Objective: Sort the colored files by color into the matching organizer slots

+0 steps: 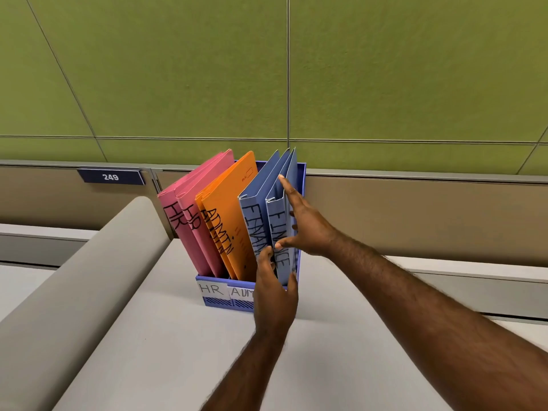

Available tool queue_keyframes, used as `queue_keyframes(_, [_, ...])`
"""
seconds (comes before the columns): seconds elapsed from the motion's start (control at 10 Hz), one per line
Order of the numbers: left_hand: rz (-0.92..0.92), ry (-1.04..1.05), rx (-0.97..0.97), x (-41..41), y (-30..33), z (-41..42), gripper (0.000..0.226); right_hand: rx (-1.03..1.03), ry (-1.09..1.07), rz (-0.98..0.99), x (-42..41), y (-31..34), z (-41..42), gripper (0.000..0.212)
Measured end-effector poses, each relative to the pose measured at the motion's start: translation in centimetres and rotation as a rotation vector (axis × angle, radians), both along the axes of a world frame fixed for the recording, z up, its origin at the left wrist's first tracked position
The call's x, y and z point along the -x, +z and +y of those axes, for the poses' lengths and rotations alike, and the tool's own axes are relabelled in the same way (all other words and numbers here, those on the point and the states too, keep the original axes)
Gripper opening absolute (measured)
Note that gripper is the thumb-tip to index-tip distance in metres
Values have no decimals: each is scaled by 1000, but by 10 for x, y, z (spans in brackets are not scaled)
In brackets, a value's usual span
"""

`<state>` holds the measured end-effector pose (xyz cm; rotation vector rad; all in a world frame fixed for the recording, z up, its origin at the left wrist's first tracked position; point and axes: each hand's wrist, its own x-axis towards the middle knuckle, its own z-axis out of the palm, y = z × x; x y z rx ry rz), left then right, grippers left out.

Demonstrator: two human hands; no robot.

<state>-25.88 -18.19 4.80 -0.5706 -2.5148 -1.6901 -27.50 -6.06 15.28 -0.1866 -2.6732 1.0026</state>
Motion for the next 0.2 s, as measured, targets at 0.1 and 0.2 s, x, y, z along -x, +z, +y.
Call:
queue_keyframes(0.1, [16,4,28,-8,1,-14,73,7,-11,-25,-6,4,-8,137])
queue_keyframes(0.2, [41,18,69,-19,2,-37,75,63,-47,-16,-30,-7,-30,136])
